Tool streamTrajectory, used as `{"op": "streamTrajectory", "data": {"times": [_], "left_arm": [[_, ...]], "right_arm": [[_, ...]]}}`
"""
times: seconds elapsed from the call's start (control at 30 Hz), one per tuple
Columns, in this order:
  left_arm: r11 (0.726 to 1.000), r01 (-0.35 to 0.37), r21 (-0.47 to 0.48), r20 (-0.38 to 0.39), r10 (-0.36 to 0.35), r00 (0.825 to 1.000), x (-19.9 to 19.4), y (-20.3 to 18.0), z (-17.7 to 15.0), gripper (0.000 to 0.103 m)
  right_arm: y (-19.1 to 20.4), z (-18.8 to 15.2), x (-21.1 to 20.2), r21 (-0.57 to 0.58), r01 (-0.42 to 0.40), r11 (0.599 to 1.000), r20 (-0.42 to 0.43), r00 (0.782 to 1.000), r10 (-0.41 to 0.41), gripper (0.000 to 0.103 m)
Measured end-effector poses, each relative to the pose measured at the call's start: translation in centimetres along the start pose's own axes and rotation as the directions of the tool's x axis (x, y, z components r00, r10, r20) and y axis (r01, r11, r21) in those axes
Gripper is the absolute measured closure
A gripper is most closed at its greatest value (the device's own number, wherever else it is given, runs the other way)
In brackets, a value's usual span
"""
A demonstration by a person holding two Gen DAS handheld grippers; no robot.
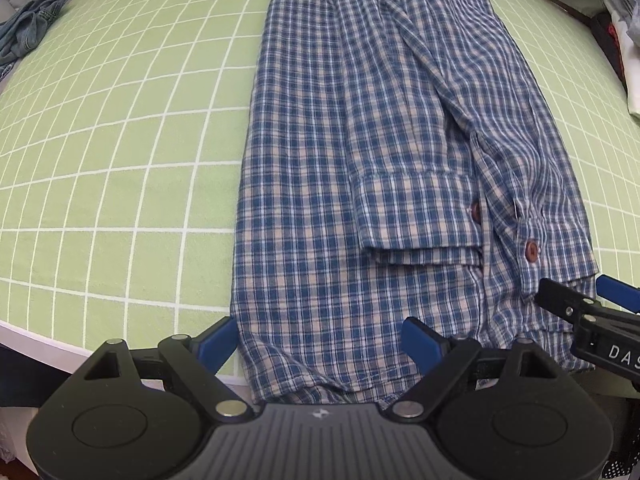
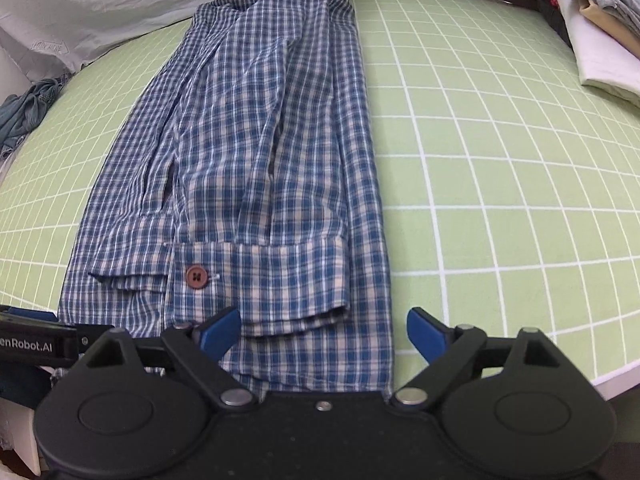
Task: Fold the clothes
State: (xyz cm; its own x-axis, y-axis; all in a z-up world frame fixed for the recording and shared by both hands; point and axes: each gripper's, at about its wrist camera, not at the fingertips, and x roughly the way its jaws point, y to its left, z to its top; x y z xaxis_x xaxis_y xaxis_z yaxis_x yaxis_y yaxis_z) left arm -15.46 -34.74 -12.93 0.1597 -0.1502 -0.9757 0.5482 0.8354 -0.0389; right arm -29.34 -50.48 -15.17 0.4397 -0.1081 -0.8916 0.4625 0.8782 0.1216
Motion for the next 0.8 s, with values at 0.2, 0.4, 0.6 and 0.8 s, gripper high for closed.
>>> {"op": "streamTrajectory", "data": {"times": [0.2,0.4,0.6,0.8], "left_arm": [[1.000,-0.012,0.012,0.004,0.012,1.000,0.3,-0.3,-0.4,0.014],[0.999,-0.021,0.030,0.031,0.020,0.999,0.0,-0.5,-0.8,0.014],[1.000,-0.025,0.017,0.073,0.024,0.997,-0.7,-0.4,-1.2,0.024],[1.000,-0.026,-0.002,0.123,0.026,0.992,-1.8,0.5,-0.9,0.074]], "right_arm": [[1.3,-1.4,0.6,-0.056,0.025,0.998,-0.018,0.999,-0.026,0.006],[2.2,-2.0,0.6,-0.094,0.064,0.993,-0.018,0.998,-0.066,0.005],[2.3,-2.4,-0.1,-0.095,0.032,0.995,0.004,0.999,-0.032,0.015],[3.3,-2.2,-0.7,-0.163,0.003,0.987,0.020,1.000,0.000,0.070]]}}
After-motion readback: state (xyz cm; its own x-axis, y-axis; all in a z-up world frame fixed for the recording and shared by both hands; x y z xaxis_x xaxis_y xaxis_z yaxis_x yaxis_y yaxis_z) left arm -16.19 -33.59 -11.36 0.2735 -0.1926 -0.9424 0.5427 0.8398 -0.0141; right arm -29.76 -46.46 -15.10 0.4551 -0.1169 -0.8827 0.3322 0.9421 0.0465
